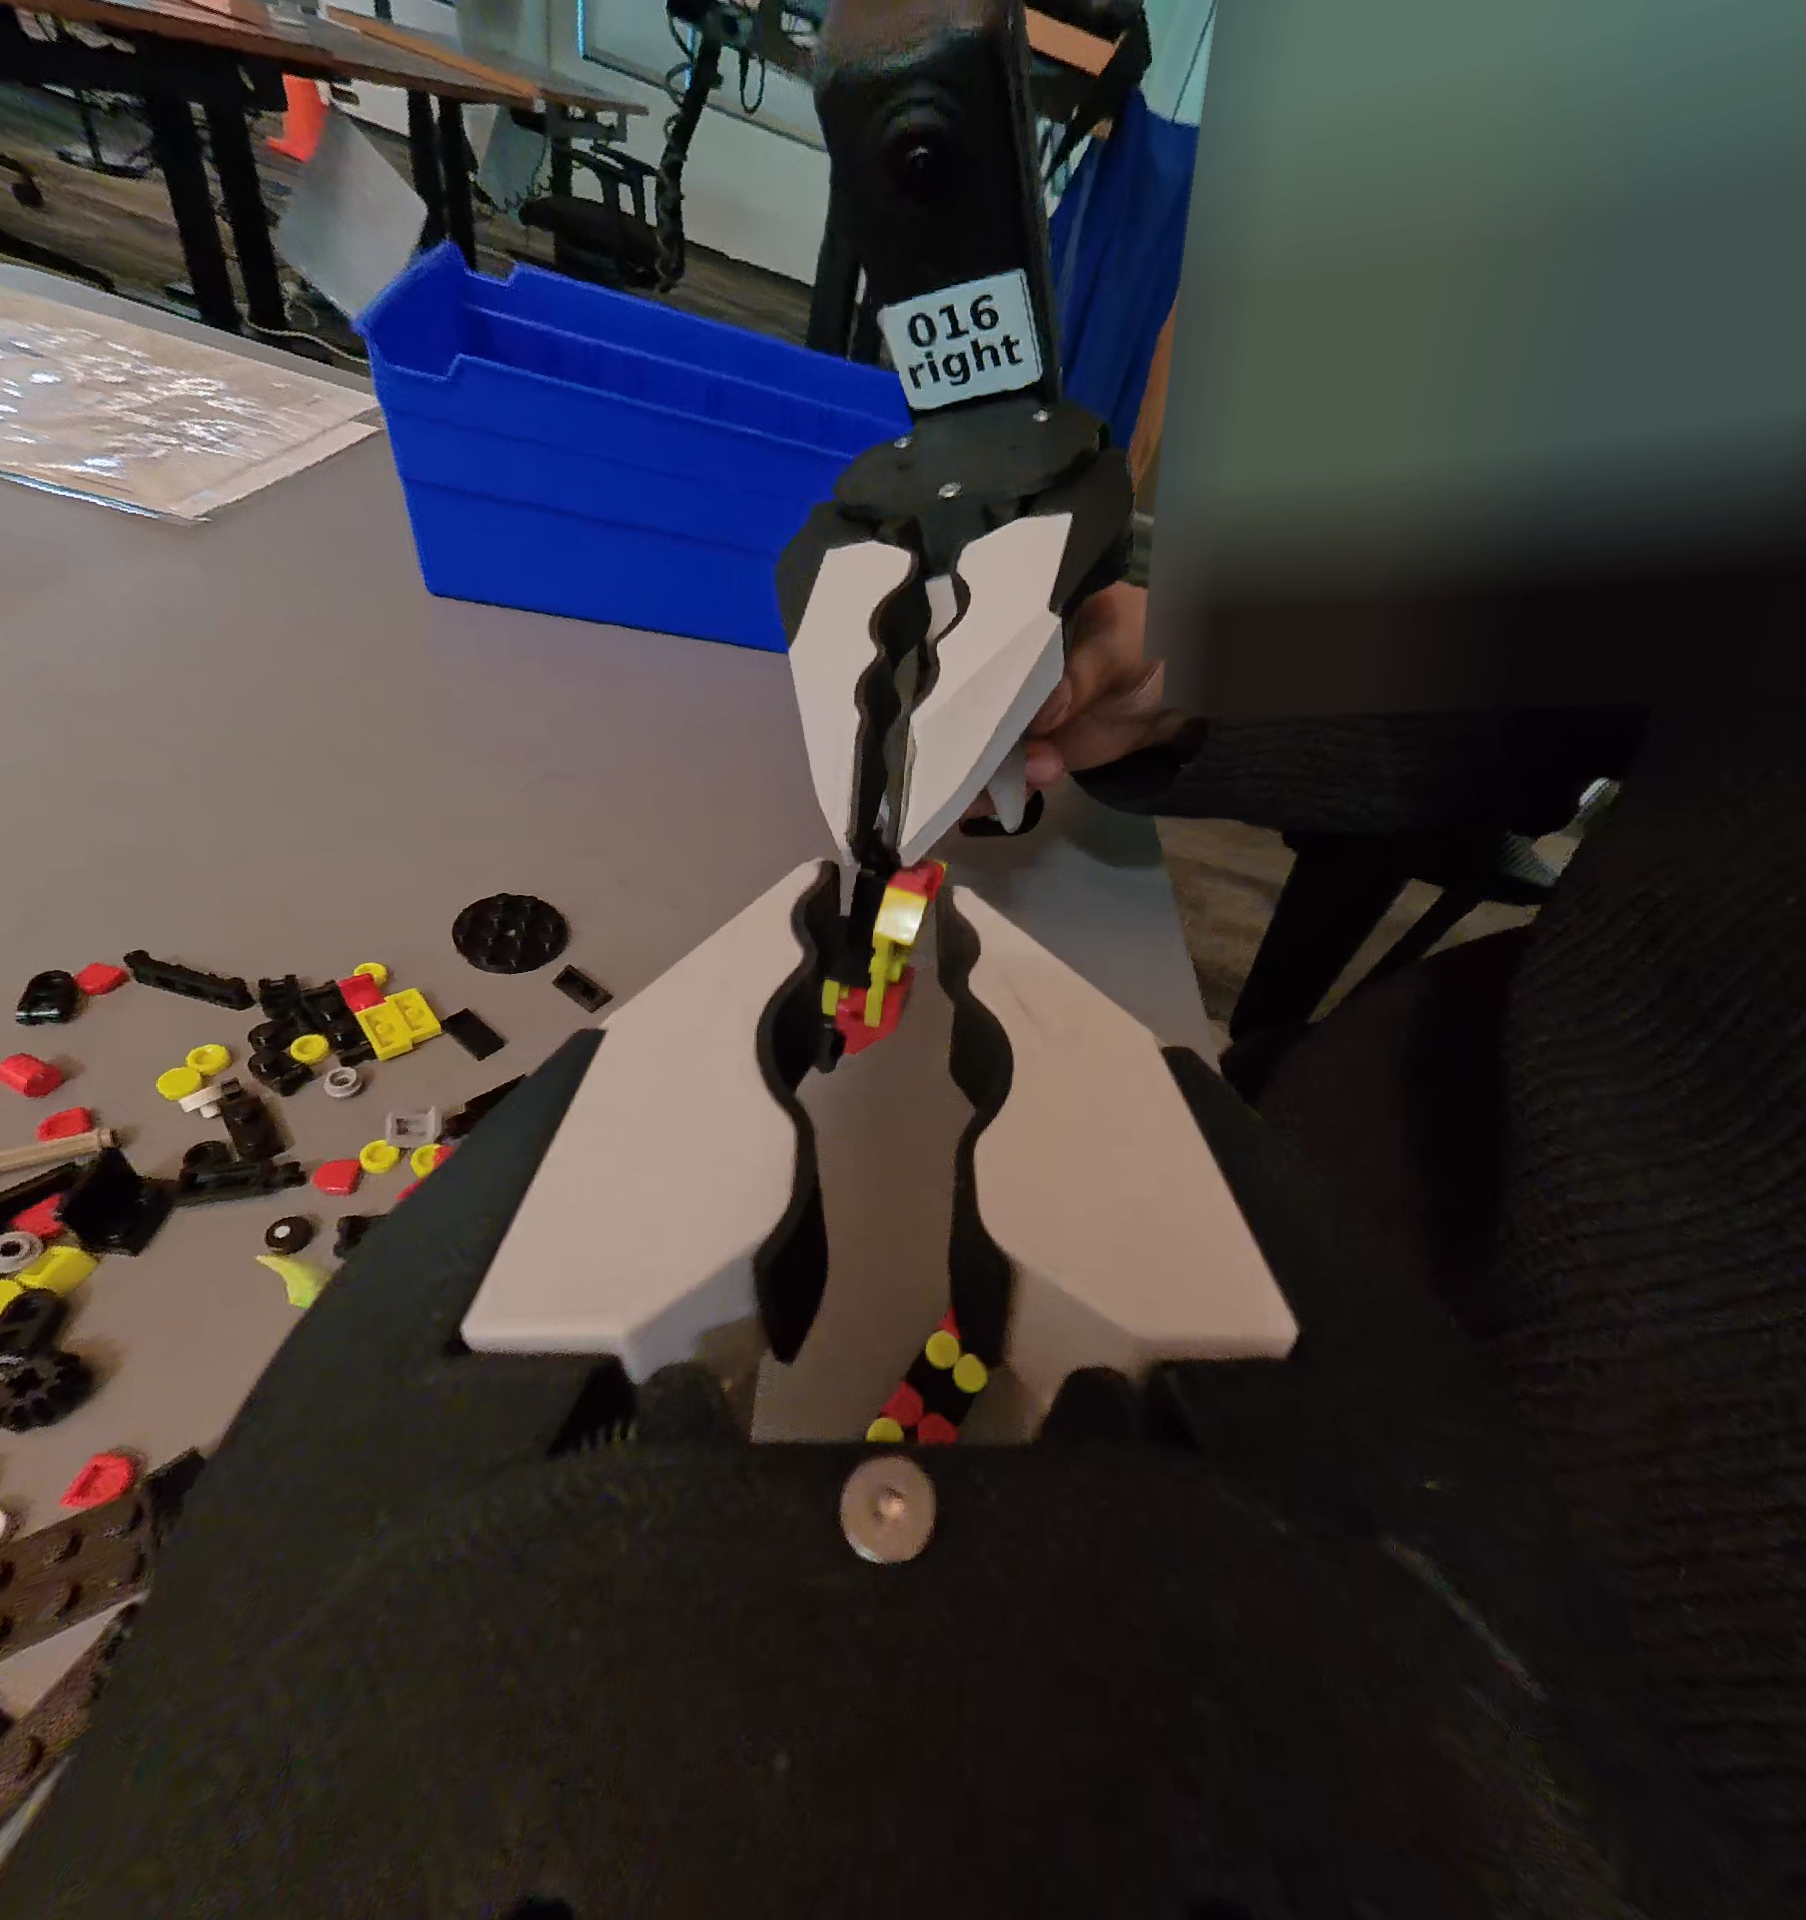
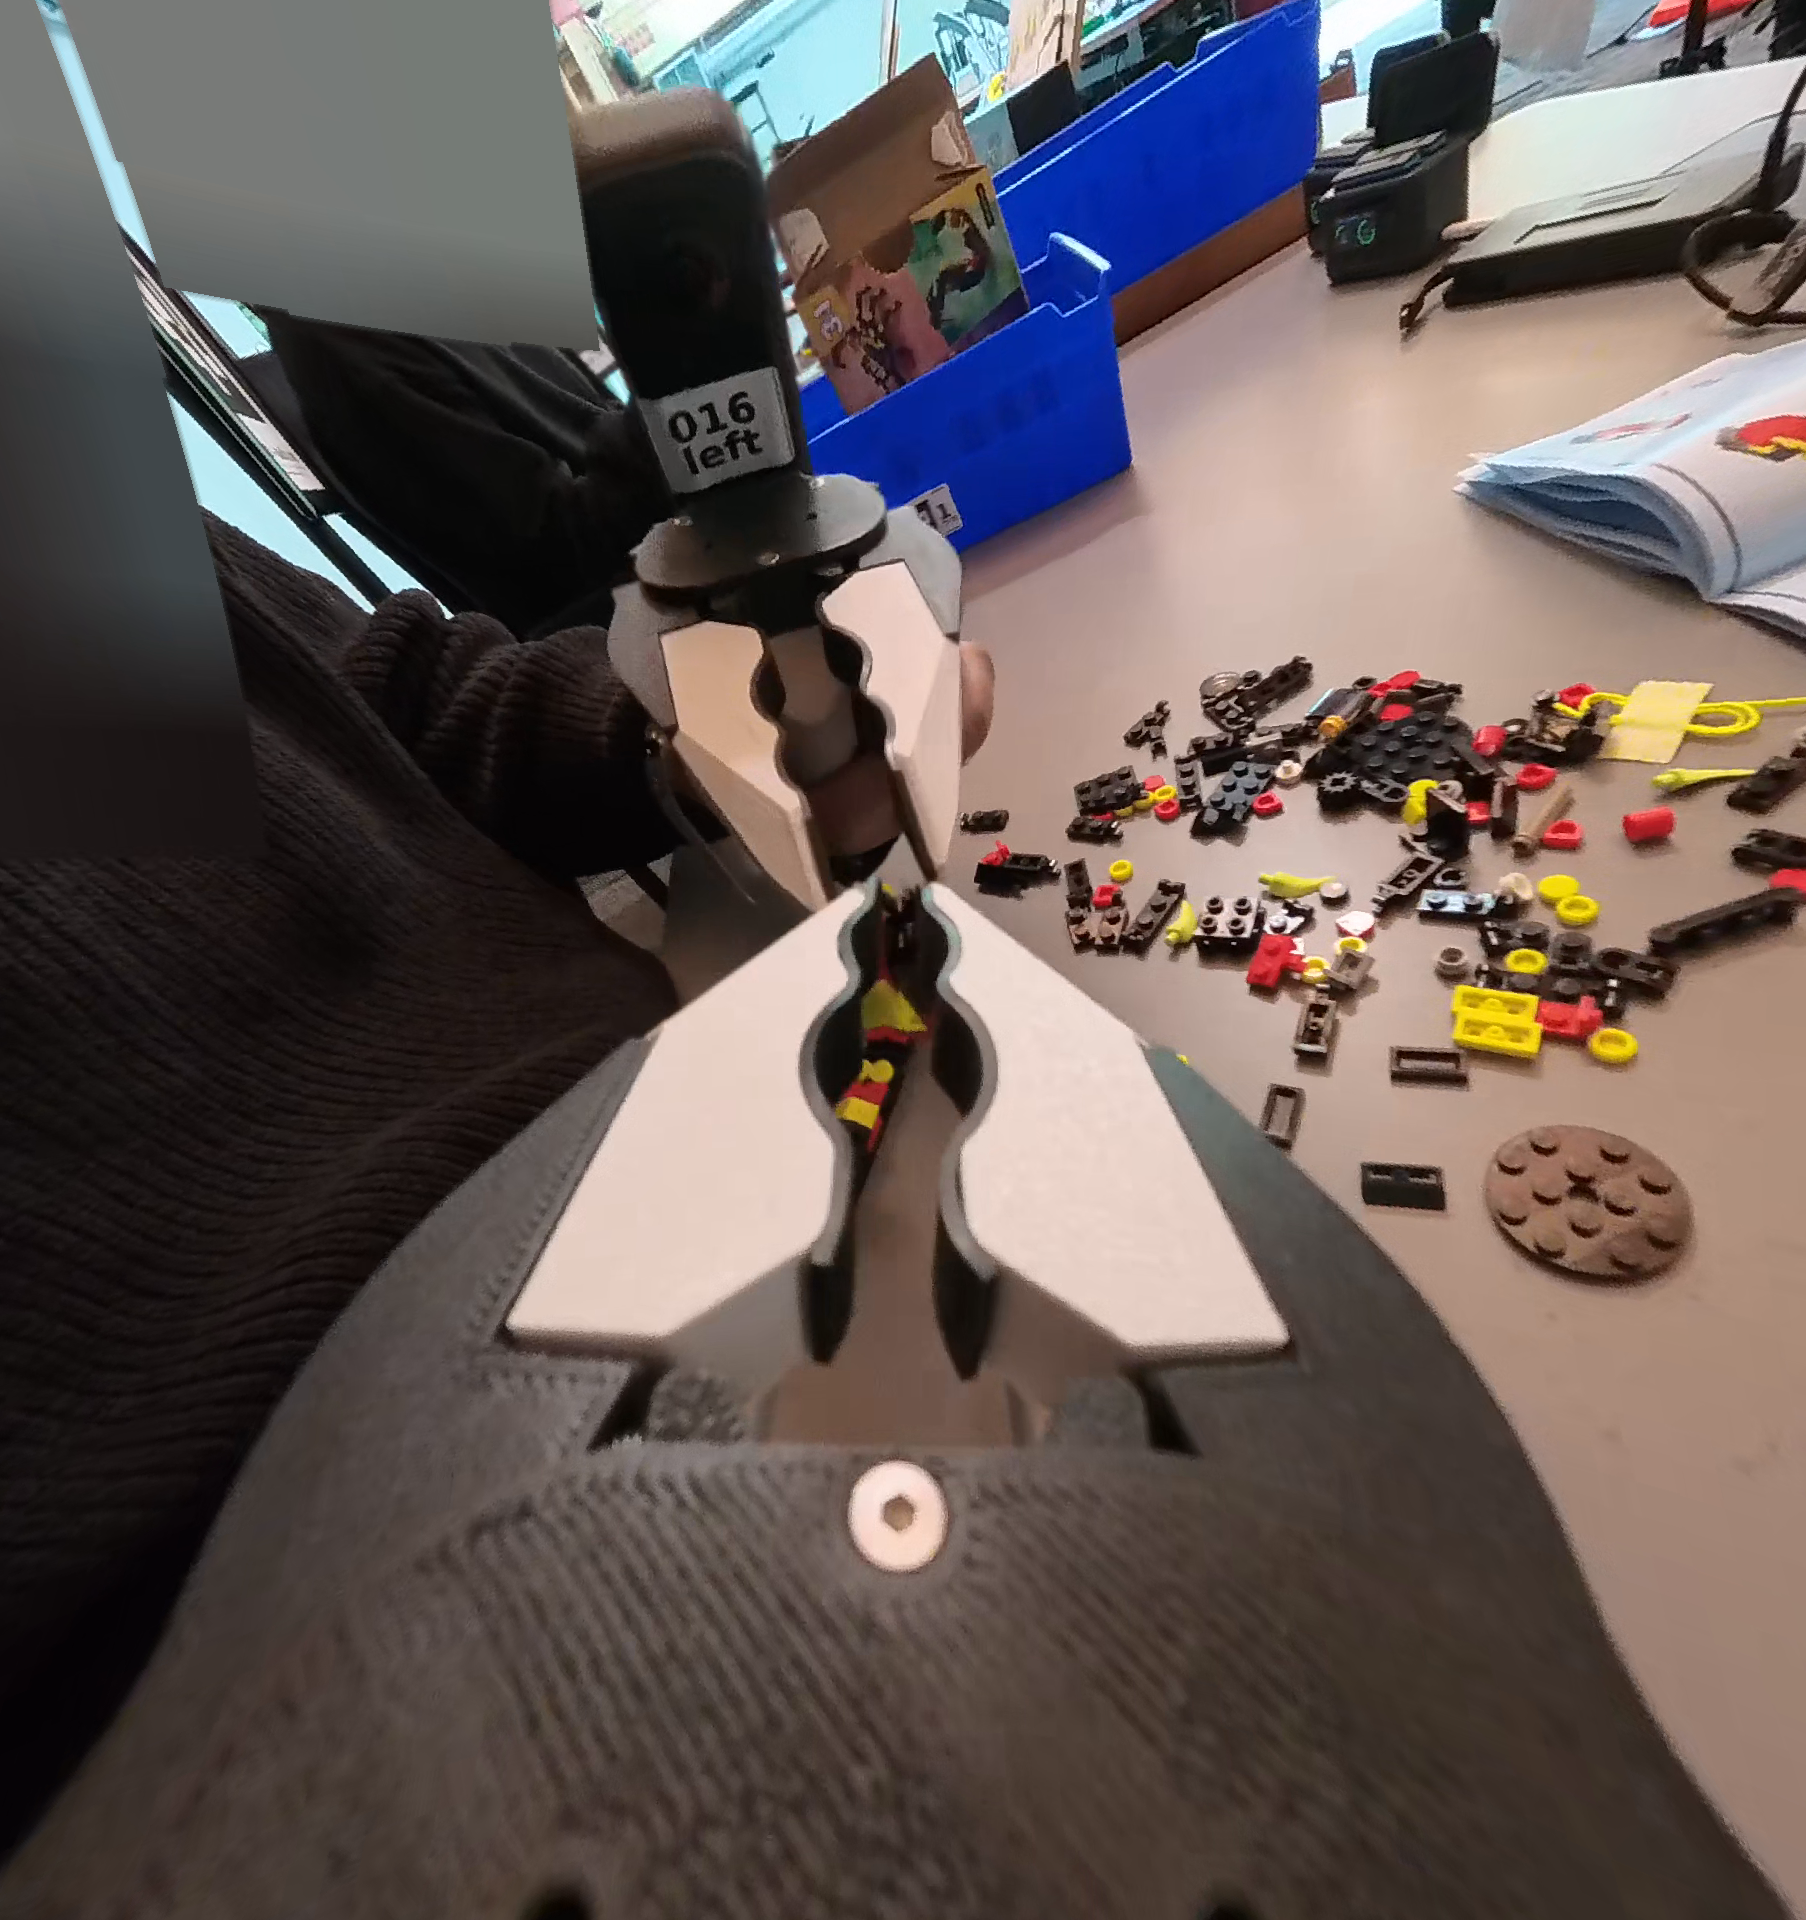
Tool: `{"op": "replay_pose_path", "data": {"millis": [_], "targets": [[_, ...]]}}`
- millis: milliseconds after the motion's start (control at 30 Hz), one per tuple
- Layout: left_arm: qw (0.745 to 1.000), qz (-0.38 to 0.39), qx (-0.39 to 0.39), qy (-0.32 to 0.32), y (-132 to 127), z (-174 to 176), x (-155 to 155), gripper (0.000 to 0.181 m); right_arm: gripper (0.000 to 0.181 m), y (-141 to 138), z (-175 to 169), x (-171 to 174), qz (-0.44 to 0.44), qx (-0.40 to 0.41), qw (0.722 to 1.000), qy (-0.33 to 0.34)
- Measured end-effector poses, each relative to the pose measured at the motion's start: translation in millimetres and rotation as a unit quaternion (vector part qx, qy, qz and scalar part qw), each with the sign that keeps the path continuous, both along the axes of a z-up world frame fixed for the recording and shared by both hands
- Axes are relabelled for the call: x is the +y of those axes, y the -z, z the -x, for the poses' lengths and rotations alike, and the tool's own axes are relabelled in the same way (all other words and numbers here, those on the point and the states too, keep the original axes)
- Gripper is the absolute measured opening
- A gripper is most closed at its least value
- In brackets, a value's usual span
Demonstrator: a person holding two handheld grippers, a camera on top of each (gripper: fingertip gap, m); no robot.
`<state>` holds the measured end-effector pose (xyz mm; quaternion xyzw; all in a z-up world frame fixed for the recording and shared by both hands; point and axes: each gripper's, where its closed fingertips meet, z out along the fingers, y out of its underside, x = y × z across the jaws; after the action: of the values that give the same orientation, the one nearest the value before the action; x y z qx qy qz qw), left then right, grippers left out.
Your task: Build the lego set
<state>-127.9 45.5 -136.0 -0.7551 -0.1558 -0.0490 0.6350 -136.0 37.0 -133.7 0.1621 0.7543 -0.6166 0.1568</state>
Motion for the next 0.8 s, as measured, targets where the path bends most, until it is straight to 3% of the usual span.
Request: {"op": "replay_pose_path", "data": {"millis": [200,300,400,500,800], "targets": [[0.999,-0.030,-0.044,-0.002,-4,5,-3,0.032,0.003,-2,1,1,-0.001,0.022,1.000,0.002],[0.991,-0.064,-0.114,0.022,-6,3,-2,0.047,0.003,-10,-1,2,0.015,0.043,0.999,-0.002],[0.963,-0.135,-0.219,0.082,-21,-6,-2,0.061,0.003,-30,-11,5,0.070,0.059,0.995,-0.031],[0.922,-0.204,-0.300,0.134,-38,-11,-6,0.063,0.003,-48,-22,8,0.119,0.073,0.989,-0.054],[0.872,-0.233,-0.365,0.229,-51,-39,0,0.062,0.004,-70,-53,3,0.195,0.069,0.971,-0.122]]}}
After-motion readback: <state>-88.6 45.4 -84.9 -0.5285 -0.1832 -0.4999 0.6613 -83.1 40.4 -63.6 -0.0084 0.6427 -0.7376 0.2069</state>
